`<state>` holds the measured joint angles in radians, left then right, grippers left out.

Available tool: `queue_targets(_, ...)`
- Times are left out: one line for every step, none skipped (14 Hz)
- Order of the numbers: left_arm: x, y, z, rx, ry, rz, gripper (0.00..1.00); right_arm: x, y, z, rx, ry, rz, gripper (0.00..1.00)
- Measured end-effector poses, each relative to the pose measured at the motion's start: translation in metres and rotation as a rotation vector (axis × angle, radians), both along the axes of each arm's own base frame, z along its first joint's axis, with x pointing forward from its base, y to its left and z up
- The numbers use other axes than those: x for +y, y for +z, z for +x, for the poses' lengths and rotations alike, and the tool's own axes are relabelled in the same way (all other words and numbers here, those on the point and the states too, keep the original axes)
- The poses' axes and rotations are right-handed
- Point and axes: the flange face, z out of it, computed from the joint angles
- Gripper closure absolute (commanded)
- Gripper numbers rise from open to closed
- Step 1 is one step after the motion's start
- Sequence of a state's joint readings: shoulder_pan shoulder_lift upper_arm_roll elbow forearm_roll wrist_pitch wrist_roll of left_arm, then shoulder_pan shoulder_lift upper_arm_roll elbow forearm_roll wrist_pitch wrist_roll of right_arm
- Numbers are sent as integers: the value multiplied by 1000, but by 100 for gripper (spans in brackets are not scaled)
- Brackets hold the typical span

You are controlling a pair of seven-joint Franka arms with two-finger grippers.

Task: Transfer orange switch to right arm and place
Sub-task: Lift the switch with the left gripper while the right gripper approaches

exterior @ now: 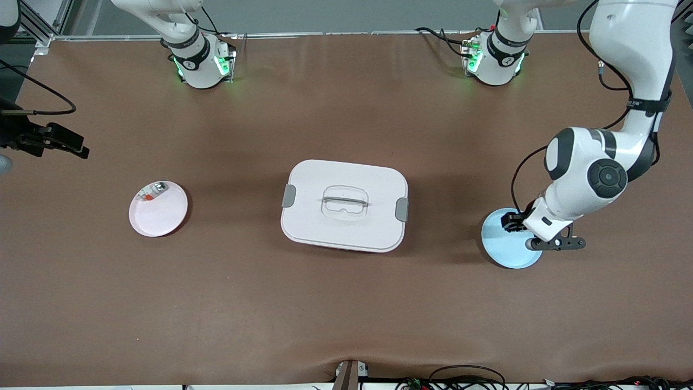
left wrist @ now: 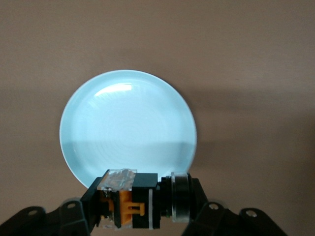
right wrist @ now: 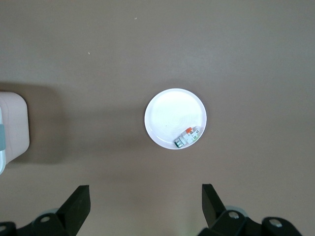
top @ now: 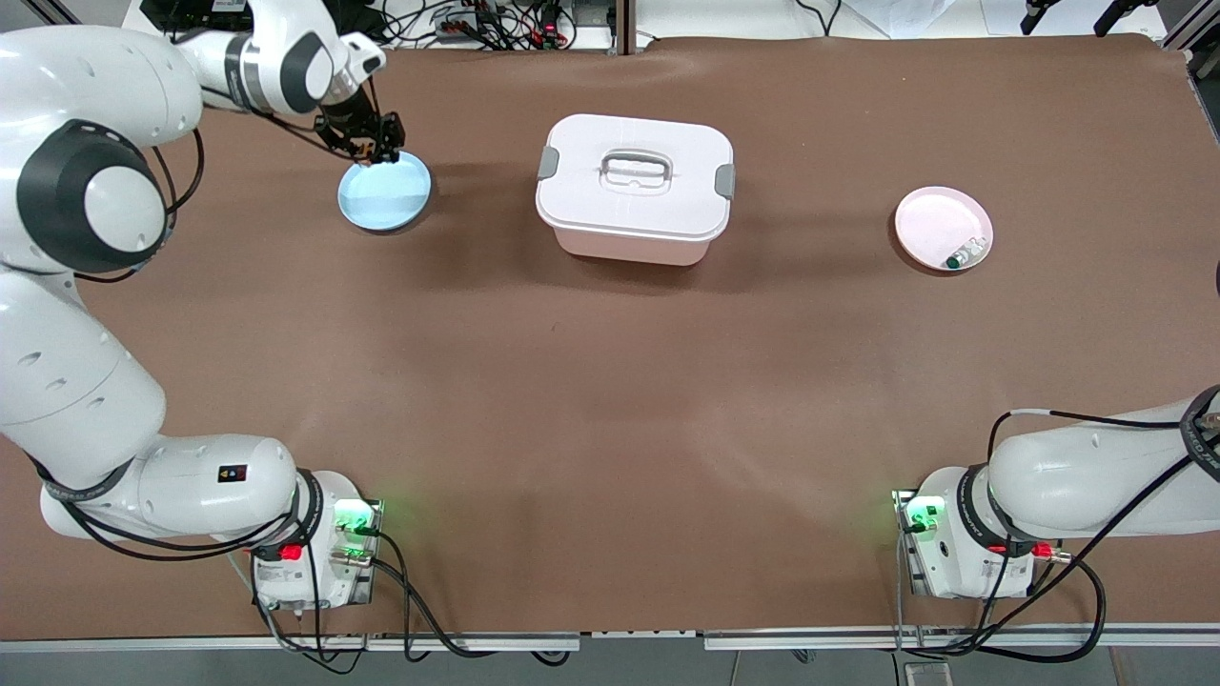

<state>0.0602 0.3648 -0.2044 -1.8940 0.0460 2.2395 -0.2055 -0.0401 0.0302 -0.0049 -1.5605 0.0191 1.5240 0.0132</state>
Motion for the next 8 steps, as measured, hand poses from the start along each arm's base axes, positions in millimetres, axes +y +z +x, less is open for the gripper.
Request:
queue_targets(-12, 15, 0, 16, 20, -18, 100, 5, 1, -1, 11, 9, 1, 0)
queue_targets(-24, 28, 0, 29, 42, -35, 100, 12, 4, -2, 11, 21, 1, 0)
queue_targets(-37, 41, 0, 39, 68, -46, 100, 20, 11, -3, 5, 36, 1, 0)
queue_targets(-49, 54, 1, 44, 97, -56, 100, 28, 19, -4, 0, 51, 1, 0)
queue_targets(-62, 66, 2, 50, 132, -77, 100, 37, 26, -6, 2, 66, 1, 0)
queue_targets(-74, 77, 3, 58, 172, -111, 100, 48, 30, -10, 13, 71, 0, 0)
queue_targets(-83, 86, 4, 67, 211, -149, 100, 61, 32, -14, 27, 64, -2, 0)
queue_targets(-93, 95, 4, 76, 250, -186, 100, 74, 34, -17, 34, 55, -4, 0)
